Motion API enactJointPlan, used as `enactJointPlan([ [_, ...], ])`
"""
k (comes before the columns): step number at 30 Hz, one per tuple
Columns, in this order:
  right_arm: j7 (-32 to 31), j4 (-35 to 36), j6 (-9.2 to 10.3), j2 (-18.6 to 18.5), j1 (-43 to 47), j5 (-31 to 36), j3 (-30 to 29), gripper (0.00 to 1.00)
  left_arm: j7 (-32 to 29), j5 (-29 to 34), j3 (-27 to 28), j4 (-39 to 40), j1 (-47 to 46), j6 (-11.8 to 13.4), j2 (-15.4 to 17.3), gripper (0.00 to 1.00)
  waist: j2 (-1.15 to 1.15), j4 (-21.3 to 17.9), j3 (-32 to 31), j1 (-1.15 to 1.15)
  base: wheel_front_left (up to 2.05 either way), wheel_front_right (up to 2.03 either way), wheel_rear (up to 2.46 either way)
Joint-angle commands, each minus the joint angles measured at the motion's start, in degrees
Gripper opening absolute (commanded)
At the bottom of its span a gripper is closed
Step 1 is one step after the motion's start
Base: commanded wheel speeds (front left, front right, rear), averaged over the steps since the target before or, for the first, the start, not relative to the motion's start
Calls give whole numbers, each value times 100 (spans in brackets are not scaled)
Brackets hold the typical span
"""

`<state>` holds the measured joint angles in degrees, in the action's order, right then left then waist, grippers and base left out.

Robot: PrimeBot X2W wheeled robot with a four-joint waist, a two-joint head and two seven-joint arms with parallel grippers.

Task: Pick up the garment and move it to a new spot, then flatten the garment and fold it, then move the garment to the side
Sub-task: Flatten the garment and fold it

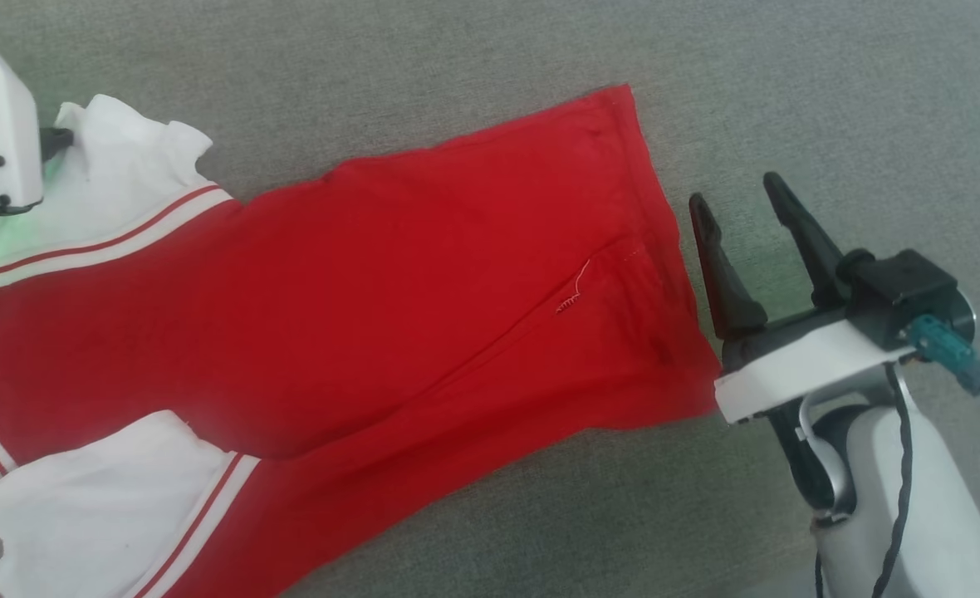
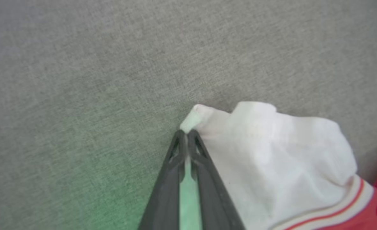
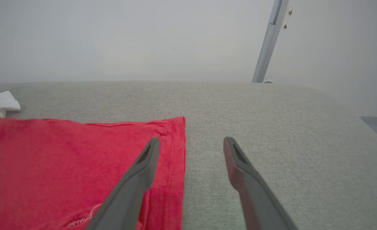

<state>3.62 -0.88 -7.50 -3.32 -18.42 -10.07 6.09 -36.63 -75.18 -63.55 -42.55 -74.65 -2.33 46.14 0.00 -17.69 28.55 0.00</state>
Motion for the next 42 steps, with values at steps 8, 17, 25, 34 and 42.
enactJointPlan([
  [8, -452, -258, 3, -260, -624, -116, 115, 100, 159, 104, -116, -231, 29, -186, -312, 0, 0, 219, -54, 0, 0, 0, 0],
  [17, -1364, -1411, 5, -740, -1851, -600, 625, 100, 341, 150, -96, -448, -183, -318, -681, 0, 0, 521, -37, 0, 0, 0, 0],
  [25, -2456, -2873, 6, -1061, -2861, -1318, 1327, 100, 537, 146, -106, -719, -251, -436, -986, 0, 0, 807, 2, 0, 0, 0, 0],
  [34, -3637, -3801, 2, -1198, -3325, -2010, 1977, 4, 725, 112, -102, -879, -322, -496, -1126, 0, 0, 933, 18, 0, 0, 0, 0],
  [42, -3485, -3820, 8, -1508, -3685, -2277, 2230, 0, 877, 50, -117, -814, -438, -510, -1163, 0, 0, 1074, -141, 0, 0, 0, 0],
])
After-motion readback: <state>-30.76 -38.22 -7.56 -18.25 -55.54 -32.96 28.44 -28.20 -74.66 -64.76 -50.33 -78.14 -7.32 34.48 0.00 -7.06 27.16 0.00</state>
